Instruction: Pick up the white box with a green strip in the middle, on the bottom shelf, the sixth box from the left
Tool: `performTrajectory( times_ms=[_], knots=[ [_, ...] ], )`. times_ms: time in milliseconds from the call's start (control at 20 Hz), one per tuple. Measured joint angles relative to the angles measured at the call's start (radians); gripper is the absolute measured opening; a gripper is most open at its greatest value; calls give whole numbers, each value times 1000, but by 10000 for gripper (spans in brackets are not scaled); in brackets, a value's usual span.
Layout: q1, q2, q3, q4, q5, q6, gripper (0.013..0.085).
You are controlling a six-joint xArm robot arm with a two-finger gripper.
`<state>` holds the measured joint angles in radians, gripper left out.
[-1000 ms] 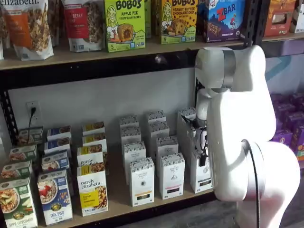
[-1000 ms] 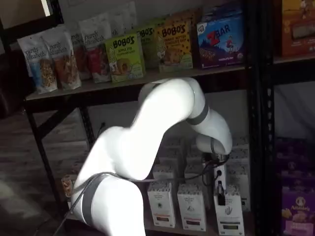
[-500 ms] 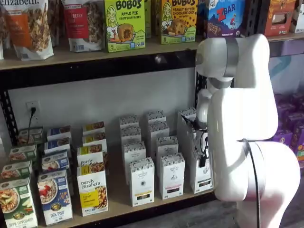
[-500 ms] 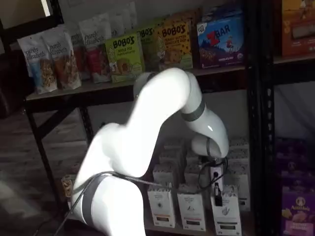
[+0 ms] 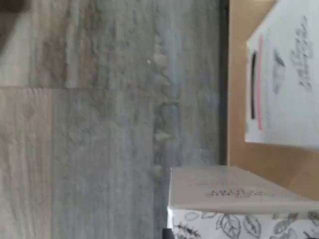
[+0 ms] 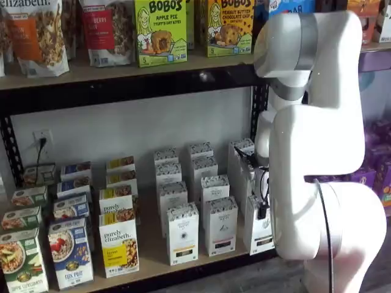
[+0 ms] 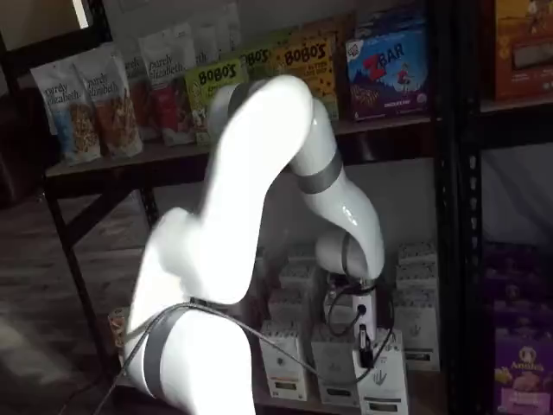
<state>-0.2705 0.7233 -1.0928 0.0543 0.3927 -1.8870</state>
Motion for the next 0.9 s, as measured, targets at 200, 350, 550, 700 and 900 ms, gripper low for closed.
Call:
performTrajectory(
  times_ms=[200, 350, 550, 700, 900],
  knots=[
    [7, -97, 117, -36, -14, 40, 490],
    [12, -163, 193, -90, -32, 96, 490],
    [32, -279, 294, -70, -21, 97, 490],
    [47, -365, 356, -43, 9, 87, 490],
    [61, -480, 433, -6, 36, 69, 490]
  ],
)
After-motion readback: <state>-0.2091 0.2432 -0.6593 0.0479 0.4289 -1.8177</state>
